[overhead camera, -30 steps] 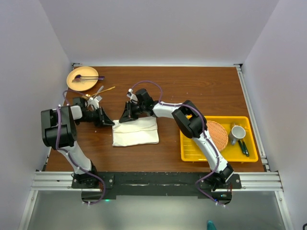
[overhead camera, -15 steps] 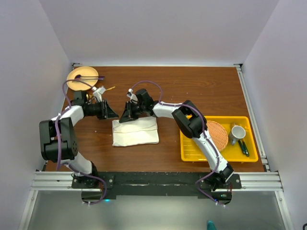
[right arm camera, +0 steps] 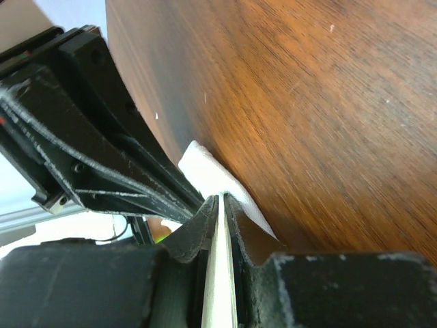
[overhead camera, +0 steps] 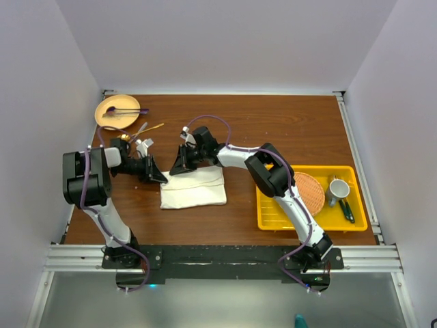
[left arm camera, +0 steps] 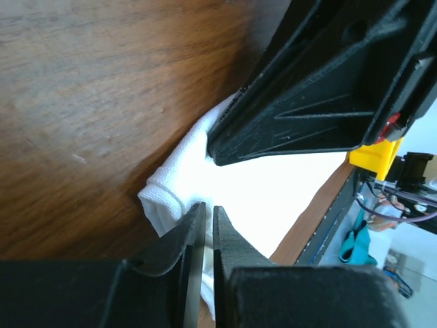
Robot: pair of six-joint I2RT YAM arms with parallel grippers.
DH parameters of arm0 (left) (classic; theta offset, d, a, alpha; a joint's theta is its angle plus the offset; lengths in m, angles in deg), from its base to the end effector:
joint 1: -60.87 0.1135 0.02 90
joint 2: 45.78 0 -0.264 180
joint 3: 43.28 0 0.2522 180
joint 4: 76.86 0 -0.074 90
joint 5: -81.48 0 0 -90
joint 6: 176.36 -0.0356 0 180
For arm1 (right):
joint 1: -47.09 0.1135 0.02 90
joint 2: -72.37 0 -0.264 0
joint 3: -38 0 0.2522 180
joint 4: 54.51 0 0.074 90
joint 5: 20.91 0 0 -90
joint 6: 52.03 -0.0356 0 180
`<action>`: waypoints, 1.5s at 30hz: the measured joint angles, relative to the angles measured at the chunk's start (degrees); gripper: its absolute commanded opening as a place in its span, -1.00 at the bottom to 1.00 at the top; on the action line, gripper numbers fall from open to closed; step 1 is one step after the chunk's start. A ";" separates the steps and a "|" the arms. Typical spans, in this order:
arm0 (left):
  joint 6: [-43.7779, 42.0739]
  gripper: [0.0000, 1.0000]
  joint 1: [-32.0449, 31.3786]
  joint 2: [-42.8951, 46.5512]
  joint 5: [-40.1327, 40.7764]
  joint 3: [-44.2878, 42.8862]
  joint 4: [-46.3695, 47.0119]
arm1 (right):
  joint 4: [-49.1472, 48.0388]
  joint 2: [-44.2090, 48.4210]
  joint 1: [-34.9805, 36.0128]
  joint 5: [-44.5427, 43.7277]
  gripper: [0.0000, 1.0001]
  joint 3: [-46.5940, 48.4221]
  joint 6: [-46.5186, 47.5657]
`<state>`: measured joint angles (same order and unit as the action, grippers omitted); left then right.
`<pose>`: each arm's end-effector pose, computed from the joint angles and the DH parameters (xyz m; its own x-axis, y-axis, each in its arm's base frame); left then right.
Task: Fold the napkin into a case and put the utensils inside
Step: Smooth out the 2/3-rectangle-folded napkin at the center of the board.
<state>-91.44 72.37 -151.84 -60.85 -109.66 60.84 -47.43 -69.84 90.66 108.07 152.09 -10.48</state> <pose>0.3001 0.0323 0.1113 -0.9677 -0.1417 -0.2084 0.0724 0.6359 -0.7684 0.3716 0.3844 0.0978 -0.9567 -0.1072 -0.2706 -0.2898 0.4359 0.8520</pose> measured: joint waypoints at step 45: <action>1.55 -0.56 0.74 -10.71 -11.93 -6.14 0.57 | 4.24 -1.29 -2.49 1.49 -0.09 7.04 5.99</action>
<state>-89.88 73.12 -162.55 -72.79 -115.80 61.41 -43.19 -71.13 88.17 109.55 159.13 -4.49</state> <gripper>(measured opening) 0.227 0.382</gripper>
